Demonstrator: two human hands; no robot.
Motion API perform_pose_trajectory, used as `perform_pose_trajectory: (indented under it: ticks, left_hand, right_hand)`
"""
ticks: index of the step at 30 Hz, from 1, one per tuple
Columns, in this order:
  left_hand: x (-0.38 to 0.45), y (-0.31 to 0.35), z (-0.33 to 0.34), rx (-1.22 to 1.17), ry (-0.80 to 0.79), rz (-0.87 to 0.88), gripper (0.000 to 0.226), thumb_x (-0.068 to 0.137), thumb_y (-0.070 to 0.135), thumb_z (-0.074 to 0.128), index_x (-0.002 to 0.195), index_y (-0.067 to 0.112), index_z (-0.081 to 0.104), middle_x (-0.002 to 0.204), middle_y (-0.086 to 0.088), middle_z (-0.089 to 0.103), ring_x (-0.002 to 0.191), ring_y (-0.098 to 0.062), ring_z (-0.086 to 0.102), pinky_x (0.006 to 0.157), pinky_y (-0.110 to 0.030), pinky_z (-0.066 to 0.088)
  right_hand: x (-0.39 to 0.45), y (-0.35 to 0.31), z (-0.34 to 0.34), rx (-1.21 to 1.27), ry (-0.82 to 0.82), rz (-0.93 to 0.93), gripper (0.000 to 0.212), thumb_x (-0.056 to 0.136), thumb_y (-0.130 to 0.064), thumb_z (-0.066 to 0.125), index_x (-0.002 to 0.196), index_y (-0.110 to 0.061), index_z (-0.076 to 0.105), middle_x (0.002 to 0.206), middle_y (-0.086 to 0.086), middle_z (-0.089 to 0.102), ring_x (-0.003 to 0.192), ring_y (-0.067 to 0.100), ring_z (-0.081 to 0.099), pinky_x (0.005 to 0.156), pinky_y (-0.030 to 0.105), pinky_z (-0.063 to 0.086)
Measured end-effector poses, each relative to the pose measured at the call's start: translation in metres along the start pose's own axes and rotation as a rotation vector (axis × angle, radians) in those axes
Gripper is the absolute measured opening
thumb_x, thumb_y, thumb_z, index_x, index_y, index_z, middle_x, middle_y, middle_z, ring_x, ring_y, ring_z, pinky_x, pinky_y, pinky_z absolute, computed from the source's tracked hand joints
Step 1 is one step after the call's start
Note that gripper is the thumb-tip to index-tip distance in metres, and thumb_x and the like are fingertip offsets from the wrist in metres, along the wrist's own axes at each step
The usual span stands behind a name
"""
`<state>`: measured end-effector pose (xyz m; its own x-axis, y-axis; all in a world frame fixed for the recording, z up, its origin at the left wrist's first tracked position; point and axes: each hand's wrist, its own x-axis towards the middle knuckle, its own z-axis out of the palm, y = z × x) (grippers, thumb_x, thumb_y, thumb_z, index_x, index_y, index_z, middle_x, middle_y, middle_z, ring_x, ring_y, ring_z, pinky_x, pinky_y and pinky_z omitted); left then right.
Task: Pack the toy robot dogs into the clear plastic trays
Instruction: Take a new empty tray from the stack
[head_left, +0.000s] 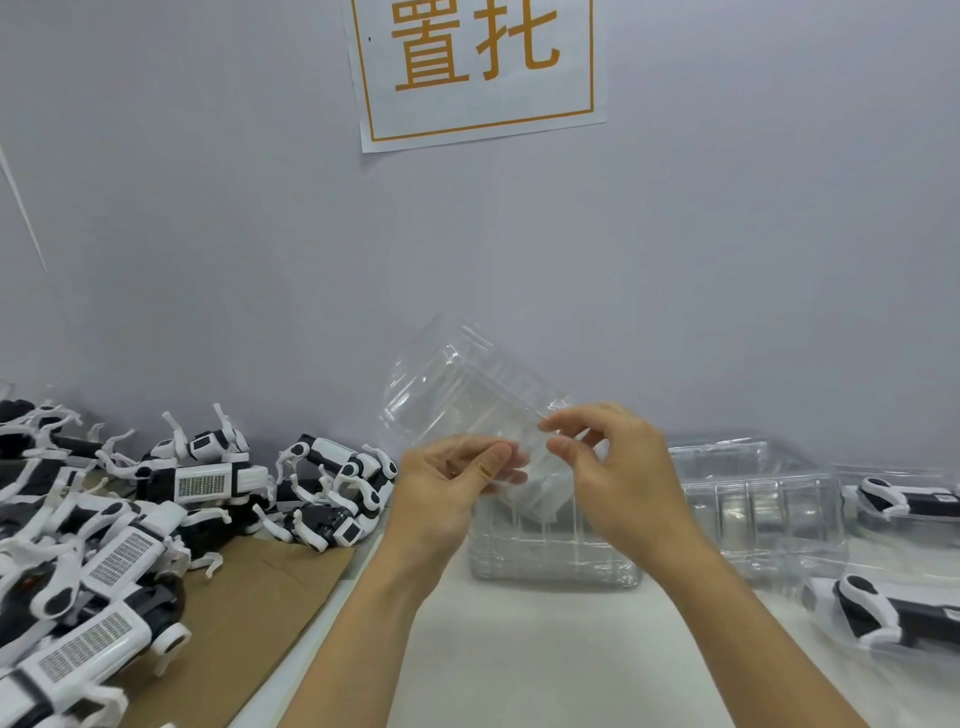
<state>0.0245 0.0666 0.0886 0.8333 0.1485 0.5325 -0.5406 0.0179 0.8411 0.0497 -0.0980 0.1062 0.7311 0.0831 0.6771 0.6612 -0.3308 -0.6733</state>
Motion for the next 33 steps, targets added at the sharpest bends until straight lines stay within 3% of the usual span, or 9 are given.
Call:
perform_pose_trajectory:
  ticks: [7, 11, 16, 19, 23, 25, 28, 33]
  left_hand:
    - [0.000, 0.008, 0.002, 0.090, -0.056, -0.005, 0.026, 0.078, 0.029, 0.075, 0.093, 0.008, 0.077, 0.088, -0.007, 0.079, 0.079, -0.023, 0.076, 0.069, -0.020, 0.054]
    - [-0.001, 0.009, 0.004, 0.118, -0.111, -0.016, 0.022, 0.083, 0.026, 0.070, 0.097, 0.010, 0.076, 0.093, -0.004, 0.079, 0.084, -0.022, 0.076, 0.072, -0.023, 0.056]
    - [0.002, 0.004, -0.005, 0.118, -0.104, -0.028, 0.016, 0.092, 0.009, 0.063, 0.090, 0.013, 0.078, 0.087, -0.011, 0.078, 0.080, -0.027, 0.075, 0.074, -0.027, 0.058]
    - [0.003, 0.005, -0.017, -0.031, -0.018, -0.031, 0.017, 0.085, 0.016, 0.063, 0.087, 0.017, 0.080, 0.087, -0.012, 0.077, 0.080, -0.027, 0.075, 0.071, -0.027, 0.058]
    - [0.009, 0.005, -0.029, -0.421, 0.135, -0.143, 0.021, 0.085, 0.025, 0.059, 0.101, 0.018, 0.069, 0.100, -0.001, 0.076, 0.092, -0.019, 0.074, 0.076, -0.031, 0.056]
    - [0.009, 0.005, -0.029, -0.583, 0.155, -0.170, 0.021, 0.088, 0.027, 0.057, 0.105, 0.022, 0.068, 0.108, 0.003, 0.074, 0.103, -0.019, 0.072, 0.082, -0.034, 0.055]
    - [0.005, 0.005, -0.022, -0.710, 0.108, -0.179, 0.024, 0.095, 0.024, 0.052, 0.108, 0.029, 0.071, 0.120, 0.003, 0.071, 0.114, -0.020, 0.068, 0.085, -0.037, 0.057]
    - [0.008, 0.021, -0.010, -0.803, 0.041, -0.078, 0.033, 0.095, 0.020, 0.048, 0.102, 0.037, 0.075, 0.118, 0.008, 0.071, 0.116, -0.020, 0.067, 0.087, -0.035, 0.058]
  right_hand:
    - [0.003, 0.002, -0.013, 0.070, 0.001, 0.075, 0.025, 0.088, -0.006, 0.071, 0.081, -0.030, 0.074, 0.087, -0.012, 0.072, 0.080, 0.003, 0.059, 0.072, 0.006, 0.042]
    - [0.005, 0.007, -0.018, 0.107, 0.019, 0.100, 0.025, 0.088, -0.006, 0.071, 0.080, -0.029, 0.075, 0.083, -0.014, 0.072, 0.079, 0.000, 0.059, 0.070, 0.004, 0.042]
    - [0.011, 0.020, -0.031, 0.177, 0.169, 0.169, 0.029, 0.093, -0.007, 0.066, 0.080, -0.032, 0.073, 0.083, -0.015, 0.071, 0.076, 0.001, 0.062, 0.068, 0.007, 0.046]
    - [0.016, 0.035, -0.050, 0.215, 0.394, 0.246, 0.019, 0.096, -0.012, 0.063, 0.089, -0.026, 0.074, 0.078, -0.018, 0.066, 0.062, -0.006, 0.055, 0.062, 0.013, 0.043]
    - [0.015, 0.047, -0.065, 0.289, 0.572, 0.300, 0.020, 0.098, -0.017, 0.061, 0.086, -0.031, 0.069, 0.084, -0.017, 0.065, 0.068, -0.013, 0.057, 0.058, 0.001, 0.040]
    - [0.016, 0.048, -0.065, 0.328, 0.599, 0.325, 0.023, 0.099, -0.019, 0.060, 0.082, -0.034, 0.067, 0.086, -0.017, 0.065, 0.077, -0.005, 0.059, 0.064, 0.007, 0.042]
    - [0.017, 0.049, -0.060, 0.354, 0.587, 0.349, 0.024, 0.099, -0.019, 0.059, 0.082, -0.033, 0.068, 0.083, -0.013, 0.064, 0.075, 0.004, 0.055, 0.069, 0.018, 0.042]
    - [0.017, 0.048, -0.055, 0.416, 0.589, 0.371, 0.023, 0.099, -0.018, 0.060, 0.084, -0.031, 0.069, 0.083, -0.012, 0.063, 0.075, 0.004, 0.054, 0.076, 0.032, 0.046]
